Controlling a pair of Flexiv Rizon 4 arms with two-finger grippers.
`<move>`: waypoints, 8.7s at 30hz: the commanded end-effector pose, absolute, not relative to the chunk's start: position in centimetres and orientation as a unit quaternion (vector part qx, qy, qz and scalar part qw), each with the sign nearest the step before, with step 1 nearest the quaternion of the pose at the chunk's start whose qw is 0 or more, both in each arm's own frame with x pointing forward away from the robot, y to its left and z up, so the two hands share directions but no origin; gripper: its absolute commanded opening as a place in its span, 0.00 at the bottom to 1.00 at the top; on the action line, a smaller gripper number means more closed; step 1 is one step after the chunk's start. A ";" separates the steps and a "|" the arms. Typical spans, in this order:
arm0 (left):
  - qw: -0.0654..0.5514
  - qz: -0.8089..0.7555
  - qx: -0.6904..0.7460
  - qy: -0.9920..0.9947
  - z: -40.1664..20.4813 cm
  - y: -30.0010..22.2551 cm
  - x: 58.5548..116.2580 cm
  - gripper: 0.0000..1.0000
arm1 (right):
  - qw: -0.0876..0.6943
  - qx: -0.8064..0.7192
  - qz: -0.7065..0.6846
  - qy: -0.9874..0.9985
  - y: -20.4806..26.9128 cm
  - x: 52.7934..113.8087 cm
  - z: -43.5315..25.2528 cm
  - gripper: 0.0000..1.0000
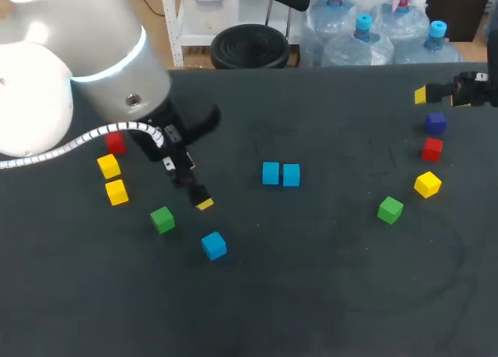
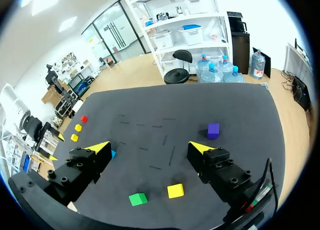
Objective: Place the blue cubes, place green cubes on the blue cubes, place the yellow cubes on the green cubes, then place the red cubes on the yellow cubes, and place purple cube on the red cubes.
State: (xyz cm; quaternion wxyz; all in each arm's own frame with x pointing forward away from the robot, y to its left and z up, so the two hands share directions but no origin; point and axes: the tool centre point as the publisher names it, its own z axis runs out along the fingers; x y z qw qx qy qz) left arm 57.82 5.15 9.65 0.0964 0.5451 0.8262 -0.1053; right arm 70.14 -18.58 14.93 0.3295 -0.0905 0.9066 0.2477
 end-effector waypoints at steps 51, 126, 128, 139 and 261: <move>0.000 -0.033 0.561 0.827 3.9 2.8 53.3 1.00 | 0.329 -0.090 0.247 0.907 -18.6 70.1 15.0 1.00; 0.027 -0.066 0.577 0.814 0.4 2.5 53.7 0.00 | 0.329 -0.090 0.247 0.907 -18.6 70.1 15.0 1.00; 0.026 -0.062 0.586 0.807 0.6 2.4 53.7 0.00 | 0.329 -0.090 0.247 0.907 -18.6 70.1 15.0 1.00; -0.001 -0.059 0.667 0.743 1.9 0.7 54.3 0.00 | 0.329 -0.090 0.247 0.907 -18.6 70.1 15.0 1.00; 0.015 -0.053 0.730 0.681 0.7 -3.4 69.6 0.00 | 0.329 -0.090 0.247 0.907 -18.6 70.1 15.0 1.00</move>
